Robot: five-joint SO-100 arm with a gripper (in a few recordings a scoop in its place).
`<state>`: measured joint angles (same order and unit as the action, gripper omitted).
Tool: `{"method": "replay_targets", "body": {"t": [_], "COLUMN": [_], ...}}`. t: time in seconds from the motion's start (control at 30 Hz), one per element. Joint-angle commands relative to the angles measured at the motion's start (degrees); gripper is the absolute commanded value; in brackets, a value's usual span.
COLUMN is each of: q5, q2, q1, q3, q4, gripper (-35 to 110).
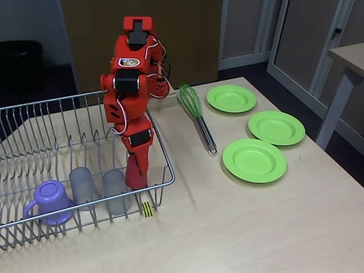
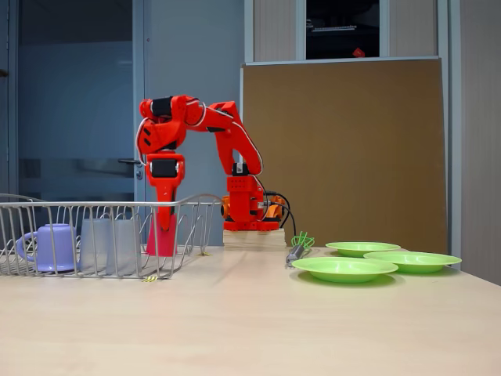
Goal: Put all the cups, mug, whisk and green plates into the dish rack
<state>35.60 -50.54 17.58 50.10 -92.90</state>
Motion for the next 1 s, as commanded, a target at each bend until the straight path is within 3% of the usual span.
{"method": "replay_targets", "body": {"t": [0.0, 0.53, 0.97], "q5": [1.1, 1.4, 2.6], "q2": [0.6, 8.3, 1.3], "q1": [0.7, 1.9, 2.6], "q3": [-3.8, -10.8, -10.8], "q4": [-0.6, -4.5, -8.2], "gripper": [12, 33, 35]}}
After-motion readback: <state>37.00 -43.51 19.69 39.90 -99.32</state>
